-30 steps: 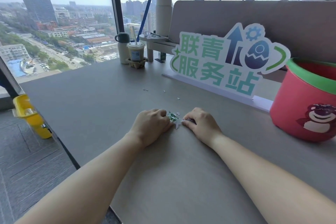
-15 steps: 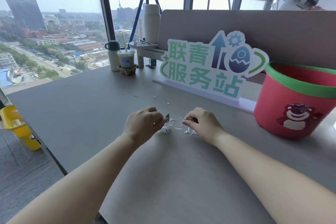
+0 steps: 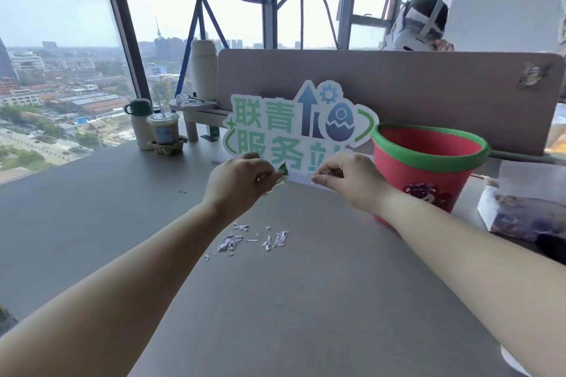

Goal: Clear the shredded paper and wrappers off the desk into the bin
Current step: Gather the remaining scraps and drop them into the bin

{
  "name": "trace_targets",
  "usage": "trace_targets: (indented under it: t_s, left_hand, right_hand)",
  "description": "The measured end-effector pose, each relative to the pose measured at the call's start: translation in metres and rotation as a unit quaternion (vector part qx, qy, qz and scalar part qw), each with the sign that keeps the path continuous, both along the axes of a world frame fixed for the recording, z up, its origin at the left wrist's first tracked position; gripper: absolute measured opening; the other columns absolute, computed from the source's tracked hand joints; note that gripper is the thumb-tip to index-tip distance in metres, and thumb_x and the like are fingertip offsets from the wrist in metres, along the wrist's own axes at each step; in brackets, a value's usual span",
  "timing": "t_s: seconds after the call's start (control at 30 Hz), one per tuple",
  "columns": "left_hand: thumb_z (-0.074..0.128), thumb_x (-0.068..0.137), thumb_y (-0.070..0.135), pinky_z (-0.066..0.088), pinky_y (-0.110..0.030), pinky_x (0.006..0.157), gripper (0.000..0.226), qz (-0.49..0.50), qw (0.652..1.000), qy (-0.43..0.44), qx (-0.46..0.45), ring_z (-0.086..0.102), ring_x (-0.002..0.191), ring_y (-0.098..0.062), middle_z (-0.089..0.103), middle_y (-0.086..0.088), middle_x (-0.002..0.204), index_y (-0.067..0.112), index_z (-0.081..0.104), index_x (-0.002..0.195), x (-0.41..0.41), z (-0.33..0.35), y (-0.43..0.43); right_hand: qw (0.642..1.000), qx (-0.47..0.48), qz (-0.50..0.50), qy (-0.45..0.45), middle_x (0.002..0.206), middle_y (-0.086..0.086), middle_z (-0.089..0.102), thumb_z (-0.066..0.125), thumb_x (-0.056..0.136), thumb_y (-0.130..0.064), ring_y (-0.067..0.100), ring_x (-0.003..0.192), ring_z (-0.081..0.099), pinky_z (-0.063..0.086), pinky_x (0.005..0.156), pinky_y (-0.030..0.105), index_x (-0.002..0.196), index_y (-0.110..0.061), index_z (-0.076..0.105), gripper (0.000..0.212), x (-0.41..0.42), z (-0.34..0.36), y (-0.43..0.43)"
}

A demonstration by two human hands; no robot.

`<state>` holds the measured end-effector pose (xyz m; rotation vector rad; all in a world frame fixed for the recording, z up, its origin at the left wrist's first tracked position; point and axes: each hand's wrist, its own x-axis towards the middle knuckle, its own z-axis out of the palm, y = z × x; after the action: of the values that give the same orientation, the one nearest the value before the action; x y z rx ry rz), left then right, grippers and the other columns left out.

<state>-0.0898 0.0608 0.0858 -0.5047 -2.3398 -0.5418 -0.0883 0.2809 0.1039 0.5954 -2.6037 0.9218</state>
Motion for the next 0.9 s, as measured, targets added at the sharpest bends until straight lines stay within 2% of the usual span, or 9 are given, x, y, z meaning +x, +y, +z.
trace_targets:
  t_s: [0.13, 0.23, 0.33, 0.4, 0.47, 0.57, 0.67, 0.8, 0.9]
  left_hand:
    - [0.061, 0.083, 0.045, 0.049, -0.032, 0.056, 0.029, -0.038, 0.999, 0.006, 0.001, 0.060, 0.067, -0.024, 0.062, 0.001, 0.077, 0.019, 0.072, 0.074, -0.012, 0.033, 0.038]
    - [0.061, 0.084, 0.044, 0.050, -0.033, 0.058, 0.031, -0.057, 0.998, 0.022, -0.006, 0.059, 0.068, -0.023, 0.062, 0.000, 0.079, 0.017, 0.072, 0.073, -0.021, 0.062, 0.072]
    - [0.059, 0.085, 0.044, 0.046, -0.031, 0.056, 0.032, -0.081, 0.995, 0.048, -0.016, 0.055, 0.070, -0.019, 0.060, 0.002, 0.078, 0.017, 0.072, 0.074, -0.031, 0.086, 0.108]
    - [0.057, 0.086, 0.044, 0.043, -0.030, 0.058, 0.032, -0.089, 0.994, 0.055, -0.020, 0.049, 0.072, -0.013, 0.060, 0.005, 0.079, 0.017, 0.073, 0.077, -0.040, 0.098, 0.131]
    - [0.058, 0.085, 0.045, 0.047, -0.032, 0.062, 0.033, -0.101, 0.993, 0.055, -0.016, 0.052, 0.074, -0.014, 0.065, 0.003, 0.082, 0.016, 0.072, 0.077, -0.050, 0.105, 0.155]
    - [0.058, 0.084, 0.046, 0.050, -0.035, 0.060, 0.037, -0.121, 0.991, 0.044, -0.025, 0.059, 0.077, -0.021, 0.064, -0.002, 0.078, 0.013, 0.069, 0.072, -0.067, 0.104, 0.187]
    - [0.057, 0.085, 0.045, 0.048, -0.032, 0.057, 0.034, -0.119, 0.991, 0.028, -0.058, 0.060, 0.079, -0.024, 0.062, -0.002, 0.081, 0.016, 0.069, 0.073, -0.077, 0.093, 0.209]
    - [0.053, 0.086, 0.050, 0.050, -0.031, 0.066, 0.029, -0.111, 0.986, 0.003, -0.127, 0.061, 0.086, -0.021, 0.065, 0.002, 0.093, 0.026, 0.070, 0.087, -0.087, 0.081, 0.222]
    - [0.051, 0.087, 0.051, 0.052, -0.034, 0.071, 0.030, -0.108, 0.980, -0.022, -0.167, 0.062, 0.091, -0.023, 0.067, 0.003, 0.095, 0.028, 0.070, 0.091, -0.093, 0.079, 0.225]
  right_hand:
    - [0.998, 0.001, -0.030, 0.047, 0.084, 0.007, 0.064, 0.068, 0.083, -0.024, 0.018, 0.077, 0.055, 0.039, 0.063, 0.015, 0.087, -0.009, 0.072, 0.016, 0.002, 0.038, 0.036]
    - [0.996, -0.017, -0.064, 0.068, 0.073, 0.001, 0.062, 0.069, 0.082, -0.024, 0.015, 0.069, 0.054, 0.040, 0.065, 0.026, 0.083, -0.012, 0.072, 0.012, 0.000, 0.062, 0.069]
    - [0.990, -0.022, -0.114, 0.074, 0.069, -0.004, 0.060, 0.069, 0.082, -0.027, 0.012, 0.068, 0.053, 0.040, 0.064, 0.022, 0.082, -0.015, 0.071, 0.013, -0.008, 0.076, 0.105]
    - [0.987, -0.026, -0.142, 0.074, 0.067, -0.007, 0.060, 0.069, 0.081, -0.028, 0.006, 0.064, 0.052, 0.037, 0.056, 0.007, 0.081, -0.013, 0.071, 0.015, -0.013, 0.080, 0.126]
    - [0.984, -0.031, -0.163, 0.066, 0.065, -0.009, 0.058, 0.070, 0.080, -0.029, 0.003, 0.060, 0.050, 0.034, 0.050, 0.004, 0.080, -0.012, 0.072, 0.017, -0.019, 0.080, 0.144]
    - [0.981, -0.030, -0.187, 0.046, 0.063, -0.009, 0.057, 0.071, 0.080, -0.031, 0.005, 0.058, 0.049, 0.034, 0.050, 0.010, 0.078, -0.014, 0.072, 0.017, -0.026, 0.073, 0.163]
    - [0.980, -0.013, -0.196, 0.025, 0.068, -0.005, 0.060, 0.070, 0.080, -0.030, 0.007, 0.059, 0.049, 0.035, 0.050, 0.011, 0.080, -0.014, 0.072, 0.016, -0.031, 0.066, 0.175]
    - [0.979, 0.020, -0.203, 0.006, 0.070, -0.002, 0.061, 0.068, 0.082, -0.027, 0.005, 0.058, 0.048, 0.036, 0.053, 0.021, 0.081, -0.017, 0.071, 0.011, -0.037, 0.059, 0.180]
    - [0.979, 0.032, -0.200, -0.002, 0.073, 0.000, 0.065, 0.066, 0.084, -0.024, 0.011, 0.064, 0.054, 0.037, 0.059, 0.025, 0.085, -0.018, 0.071, 0.008, -0.039, 0.057, 0.180]
